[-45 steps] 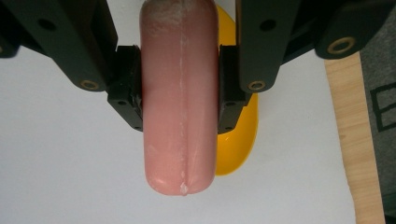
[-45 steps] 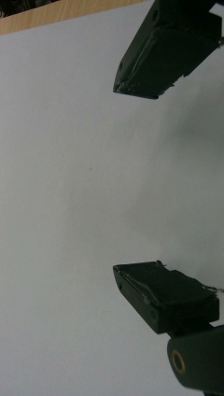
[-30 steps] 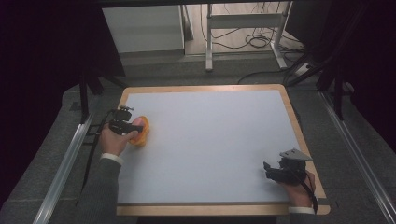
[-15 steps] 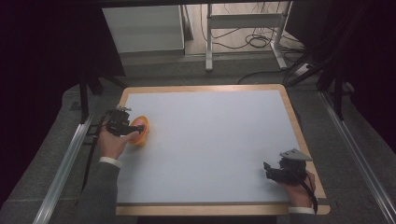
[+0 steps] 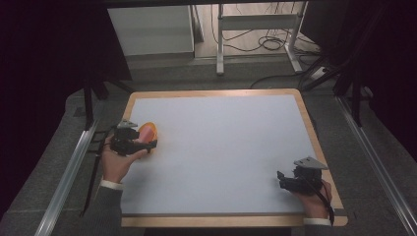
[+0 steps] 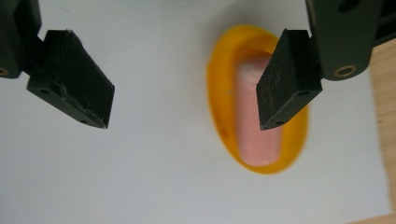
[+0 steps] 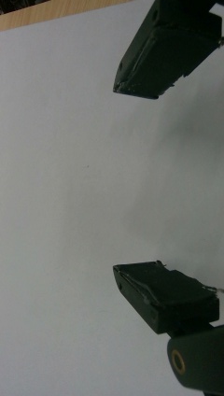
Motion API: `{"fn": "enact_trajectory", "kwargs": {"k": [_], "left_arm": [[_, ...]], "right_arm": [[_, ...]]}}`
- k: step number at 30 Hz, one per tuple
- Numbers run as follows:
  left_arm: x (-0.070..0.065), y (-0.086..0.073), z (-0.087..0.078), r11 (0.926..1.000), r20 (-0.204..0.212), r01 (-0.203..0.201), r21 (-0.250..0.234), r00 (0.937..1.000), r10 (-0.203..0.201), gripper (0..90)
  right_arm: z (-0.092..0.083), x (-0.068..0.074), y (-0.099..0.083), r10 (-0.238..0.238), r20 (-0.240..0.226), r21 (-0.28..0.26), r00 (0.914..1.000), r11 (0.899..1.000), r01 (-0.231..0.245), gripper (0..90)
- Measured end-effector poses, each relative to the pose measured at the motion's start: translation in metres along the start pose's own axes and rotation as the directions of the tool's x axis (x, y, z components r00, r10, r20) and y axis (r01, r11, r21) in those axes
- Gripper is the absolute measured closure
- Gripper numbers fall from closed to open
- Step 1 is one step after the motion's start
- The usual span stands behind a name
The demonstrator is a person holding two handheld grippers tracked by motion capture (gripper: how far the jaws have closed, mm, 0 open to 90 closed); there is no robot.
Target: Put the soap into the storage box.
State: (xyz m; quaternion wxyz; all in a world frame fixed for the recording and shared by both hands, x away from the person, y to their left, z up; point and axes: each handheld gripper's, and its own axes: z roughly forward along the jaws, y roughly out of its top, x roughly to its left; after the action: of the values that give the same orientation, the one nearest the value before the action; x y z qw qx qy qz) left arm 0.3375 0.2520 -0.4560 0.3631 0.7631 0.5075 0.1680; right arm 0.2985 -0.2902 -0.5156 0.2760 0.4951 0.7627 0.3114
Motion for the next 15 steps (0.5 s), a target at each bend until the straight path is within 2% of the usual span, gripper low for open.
{"fn": "enact_trajectory", "kwargs": {"k": [4,6,8,12,13,15], "left_arm": [[-0.011,-0.011,-0.001,0.9999,0.061,-0.002,-0.013,0.9981,0.003,20.1],[-0.016,-0.017,0.001,0.9999,0.084,-0.01,-0.004,0.9964,0.01,20.1],[-0.02,-0.023,0.003,0.9999,0.093,-0.013,0.005,0.9956,0.013,19.9],[-0.025,-0.036,0.005,1.0,0.097,0.0,-0.006,0.9953,0.0,19.6],[-0.027,-0.039,0.006,0.9999,0.093,-0.004,-0.012,0.9957,0.005,20.1],[-0.03,-0.045,0.008,0.9999,0.098,-0.015,0.007,0.9951,0.014,20.8]], "right_arm": [[0.0,0.0,0.0,0.0,0.001,-0.001,1.0,1.0,0.0,10.8],[-0.001,0.0,0.0,0.0,0.001,-0.002,1.0,1.0,0.0,10.8],[-0.001,0.0,0.0,-0.002,0.003,-0.003,1.0,1.0,0.002,10.8],[-0.001,0.0,0.0,0.0,0.002,-0.004,1.0,1.0,0.0,10.8],[-0.001,0.0,0.0,0.001,0.002,-0.004,1.0,1.0,-0.001,10.8],[-0.001,0.0,0.0,0.0,0.002,-0.002,1.0,1.0,0.0,10.8]]}}
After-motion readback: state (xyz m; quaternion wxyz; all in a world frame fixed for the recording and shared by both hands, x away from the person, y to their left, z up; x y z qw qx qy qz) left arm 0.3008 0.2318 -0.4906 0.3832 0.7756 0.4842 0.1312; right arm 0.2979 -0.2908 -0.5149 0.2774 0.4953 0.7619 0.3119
